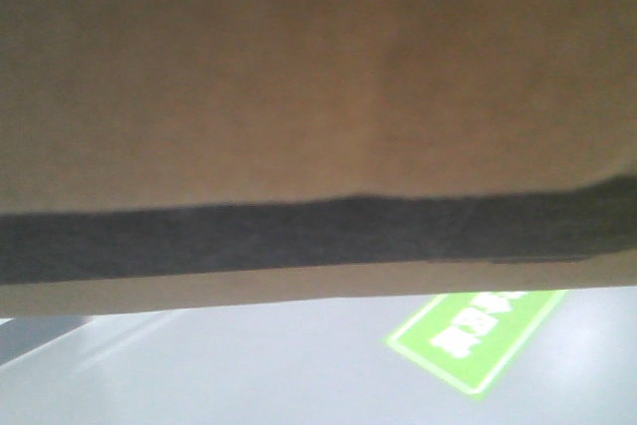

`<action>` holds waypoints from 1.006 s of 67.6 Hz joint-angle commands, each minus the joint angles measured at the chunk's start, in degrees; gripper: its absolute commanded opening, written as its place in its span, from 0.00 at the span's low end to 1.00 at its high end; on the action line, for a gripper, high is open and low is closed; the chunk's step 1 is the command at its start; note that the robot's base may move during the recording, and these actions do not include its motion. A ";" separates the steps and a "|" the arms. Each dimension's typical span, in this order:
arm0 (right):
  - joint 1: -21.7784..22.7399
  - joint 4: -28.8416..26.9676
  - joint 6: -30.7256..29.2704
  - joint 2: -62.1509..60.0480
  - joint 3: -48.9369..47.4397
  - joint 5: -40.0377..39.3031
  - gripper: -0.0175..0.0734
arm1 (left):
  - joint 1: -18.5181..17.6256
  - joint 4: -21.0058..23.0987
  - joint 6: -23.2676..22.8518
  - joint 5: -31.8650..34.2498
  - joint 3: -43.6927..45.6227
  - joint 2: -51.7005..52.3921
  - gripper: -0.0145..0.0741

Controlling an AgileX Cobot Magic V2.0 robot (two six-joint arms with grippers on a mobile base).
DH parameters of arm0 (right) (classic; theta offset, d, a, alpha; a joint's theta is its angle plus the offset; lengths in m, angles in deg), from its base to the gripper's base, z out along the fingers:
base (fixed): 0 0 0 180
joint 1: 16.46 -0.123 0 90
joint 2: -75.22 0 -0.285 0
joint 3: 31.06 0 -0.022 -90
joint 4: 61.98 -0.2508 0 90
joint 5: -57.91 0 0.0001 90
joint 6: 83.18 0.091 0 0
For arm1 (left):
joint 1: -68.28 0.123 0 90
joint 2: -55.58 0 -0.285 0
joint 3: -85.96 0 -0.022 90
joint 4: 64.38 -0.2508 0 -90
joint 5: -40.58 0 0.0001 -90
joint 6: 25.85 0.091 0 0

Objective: Grab box from left shelf to table start
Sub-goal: 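Hold the box raised with both grippers while the base drives to the table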

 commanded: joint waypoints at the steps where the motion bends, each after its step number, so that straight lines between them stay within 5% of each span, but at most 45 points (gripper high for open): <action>1: 0.26 2.85 -0.76 0.85 -1.55 -7.96 0.26 | -0.49 0.89 -0.45 9.89 2.03 -0.37 0.06; 68: 0.26 2.85 -0.76 0.85 -1.55 -7.96 0.26 | -0.49 0.89 -0.45 9.89 2.03 -0.37 0.06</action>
